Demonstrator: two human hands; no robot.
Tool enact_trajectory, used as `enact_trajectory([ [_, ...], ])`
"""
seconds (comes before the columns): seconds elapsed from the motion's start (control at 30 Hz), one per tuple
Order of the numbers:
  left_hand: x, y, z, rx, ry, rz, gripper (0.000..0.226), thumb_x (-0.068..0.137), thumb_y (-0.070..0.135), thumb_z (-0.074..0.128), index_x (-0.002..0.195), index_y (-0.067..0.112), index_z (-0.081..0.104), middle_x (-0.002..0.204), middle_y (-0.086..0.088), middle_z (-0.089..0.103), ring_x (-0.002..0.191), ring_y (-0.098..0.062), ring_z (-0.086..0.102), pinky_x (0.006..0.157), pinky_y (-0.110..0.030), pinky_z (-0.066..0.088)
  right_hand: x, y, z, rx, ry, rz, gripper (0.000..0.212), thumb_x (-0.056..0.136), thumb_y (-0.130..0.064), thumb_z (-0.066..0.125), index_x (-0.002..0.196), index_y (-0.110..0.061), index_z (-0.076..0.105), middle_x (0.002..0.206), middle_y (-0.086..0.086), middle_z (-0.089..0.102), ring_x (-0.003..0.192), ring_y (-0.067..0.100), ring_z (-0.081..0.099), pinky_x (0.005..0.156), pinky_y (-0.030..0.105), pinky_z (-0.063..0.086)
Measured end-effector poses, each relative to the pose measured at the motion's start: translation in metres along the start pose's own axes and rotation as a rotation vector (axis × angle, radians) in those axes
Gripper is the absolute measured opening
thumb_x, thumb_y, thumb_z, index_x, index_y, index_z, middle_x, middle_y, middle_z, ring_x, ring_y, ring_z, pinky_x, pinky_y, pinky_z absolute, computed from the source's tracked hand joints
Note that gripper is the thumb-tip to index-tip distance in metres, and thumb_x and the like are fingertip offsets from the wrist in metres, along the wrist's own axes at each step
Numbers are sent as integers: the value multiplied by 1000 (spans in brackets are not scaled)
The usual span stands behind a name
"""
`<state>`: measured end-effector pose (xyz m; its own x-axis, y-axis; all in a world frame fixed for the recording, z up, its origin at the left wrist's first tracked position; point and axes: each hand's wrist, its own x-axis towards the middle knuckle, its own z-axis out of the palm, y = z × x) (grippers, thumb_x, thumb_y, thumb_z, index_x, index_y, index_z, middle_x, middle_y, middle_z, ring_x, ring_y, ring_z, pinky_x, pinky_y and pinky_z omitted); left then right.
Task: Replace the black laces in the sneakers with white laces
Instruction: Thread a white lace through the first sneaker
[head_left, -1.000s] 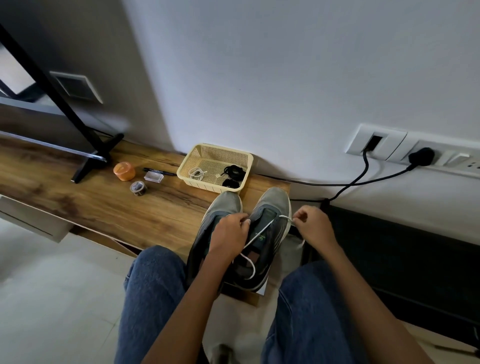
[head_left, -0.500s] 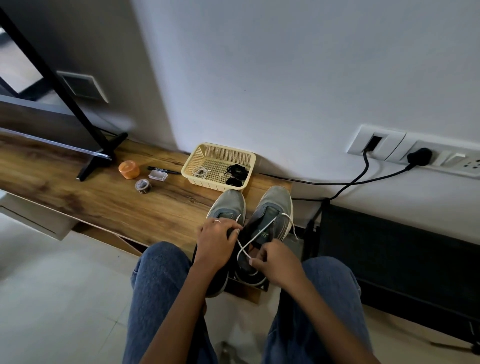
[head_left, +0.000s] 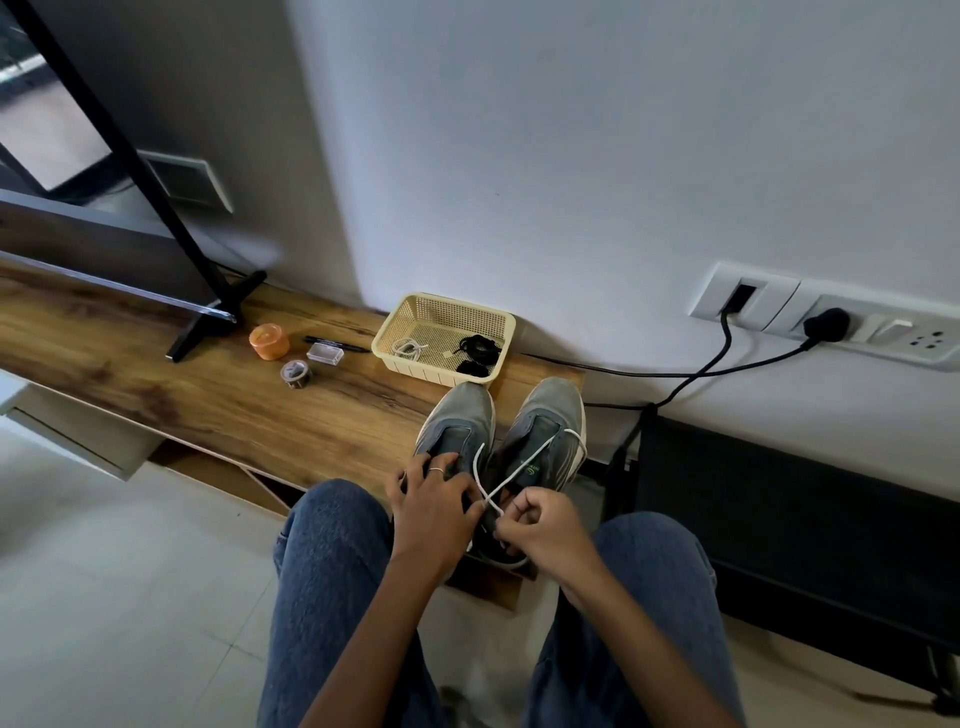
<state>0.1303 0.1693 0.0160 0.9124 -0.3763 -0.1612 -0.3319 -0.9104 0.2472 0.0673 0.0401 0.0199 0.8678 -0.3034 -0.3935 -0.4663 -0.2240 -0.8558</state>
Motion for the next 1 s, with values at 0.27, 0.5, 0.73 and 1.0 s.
enact_trajectory([
  [0.27,-4,7,4,79,-45,23,31,99,44,39,118,31,59,158,5,13,145,-23,1,112,-49,5,2,10,5,-345,156,-89,15,83,-35,66,84,-21,59,72,-7,55,67,10,53,56,23,37],
  [0.5,-5,8,-3,-273,-89,-55,20,90,42,49,77,32,59,155,9,21,142,-17,8,114,-47,2,1,13,4,-270,165,-59,21,85,-19,63,65,-23,56,63,-8,57,57,4,53,50,19,39],
  [0.73,-9,6,-6,-306,-151,-60,20,90,47,51,80,33,63,158,8,18,144,-19,5,114,-46,-1,-1,17,5,-210,114,-99,14,81,-10,62,78,-23,57,85,0,59,69,8,56,58,18,44],
  [1.0,-20,-2,-7,-291,-137,5,15,77,53,69,77,39,64,159,13,13,146,-16,-2,116,-45,-3,1,23,5,-151,135,-84,25,75,3,60,83,-21,64,96,-1,57,83,8,58,71,17,47],
])
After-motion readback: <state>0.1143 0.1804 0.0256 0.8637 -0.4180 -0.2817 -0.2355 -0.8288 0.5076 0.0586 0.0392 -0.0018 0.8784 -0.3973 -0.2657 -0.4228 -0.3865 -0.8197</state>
